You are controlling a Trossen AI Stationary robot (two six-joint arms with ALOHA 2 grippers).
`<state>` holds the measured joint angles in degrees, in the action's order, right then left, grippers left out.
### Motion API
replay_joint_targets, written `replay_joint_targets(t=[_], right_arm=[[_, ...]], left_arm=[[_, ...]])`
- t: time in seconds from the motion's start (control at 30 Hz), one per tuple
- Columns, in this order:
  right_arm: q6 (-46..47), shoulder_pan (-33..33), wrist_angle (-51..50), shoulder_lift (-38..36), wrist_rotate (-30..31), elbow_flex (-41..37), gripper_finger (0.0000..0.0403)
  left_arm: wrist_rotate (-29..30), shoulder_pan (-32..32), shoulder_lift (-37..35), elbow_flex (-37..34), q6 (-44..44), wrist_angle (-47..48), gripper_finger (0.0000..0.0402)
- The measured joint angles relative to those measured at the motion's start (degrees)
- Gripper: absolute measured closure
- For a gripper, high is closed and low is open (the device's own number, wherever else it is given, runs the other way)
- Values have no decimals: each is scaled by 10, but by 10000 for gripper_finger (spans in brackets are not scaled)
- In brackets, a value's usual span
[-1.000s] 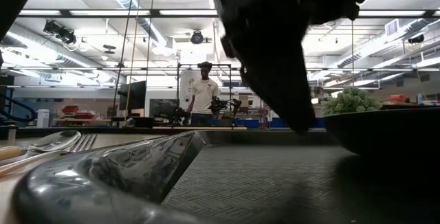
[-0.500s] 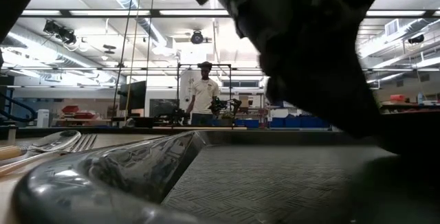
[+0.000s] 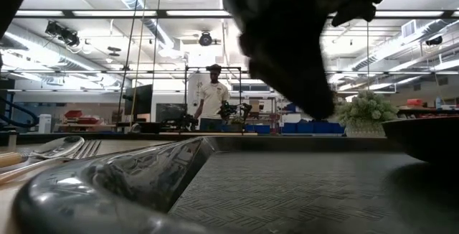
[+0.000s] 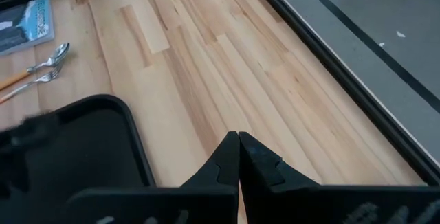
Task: Pick and place plate/cup/fork/spoon on tray
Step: Put the orange fork on the black tray to the left of the black plate
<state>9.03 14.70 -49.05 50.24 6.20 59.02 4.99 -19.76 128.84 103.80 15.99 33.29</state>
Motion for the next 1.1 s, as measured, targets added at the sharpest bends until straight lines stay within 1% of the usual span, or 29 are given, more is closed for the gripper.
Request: replay_joint_targets(t=[0.2, 0.33, 0.47, 0.53, 0.63, 0.73, 0.83, 0.9, 1.0, 1.1], right_arm=[[12, -2, 2, 0, 0, 0, 398], [13, -18, 10, 0, 5, 0, 398], [15, -51, 26, 0, 27, 0, 398], [21, -74, 60, 0, 39, -6, 398], [22, -114, 125, 0, 45, -33, 398], [10, -149, 181, 0, 46, -60, 398], [0, -181, 201, -4, 49, -75, 398], [-9, -209, 214, -14, 61, -83, 398], [-14, -261, 249, -32, 104, -111, 398], [-20, -307, 290, -45, 124, -142, 398]], left_arm=[[90, -37, -36, 0, 103, 126, 305], [113, -52, -46, 0, 197, 219, 313], [141, -66, -52, 0, 281, 304, 320], [156, -74, -52, -1, 321, 344, 322], [174, -86, -52, -1, 373, 377, 324], [177, -98, -51, -1, 413, 408, 324], [179, -113, -51, -1, 454, 431, 324], [186, -123, -51, -1, 482, 432, 324], [231, -141, -51, -1, 523, 421, 325], [267, -154, -51, -1, 555, 423, 333]])
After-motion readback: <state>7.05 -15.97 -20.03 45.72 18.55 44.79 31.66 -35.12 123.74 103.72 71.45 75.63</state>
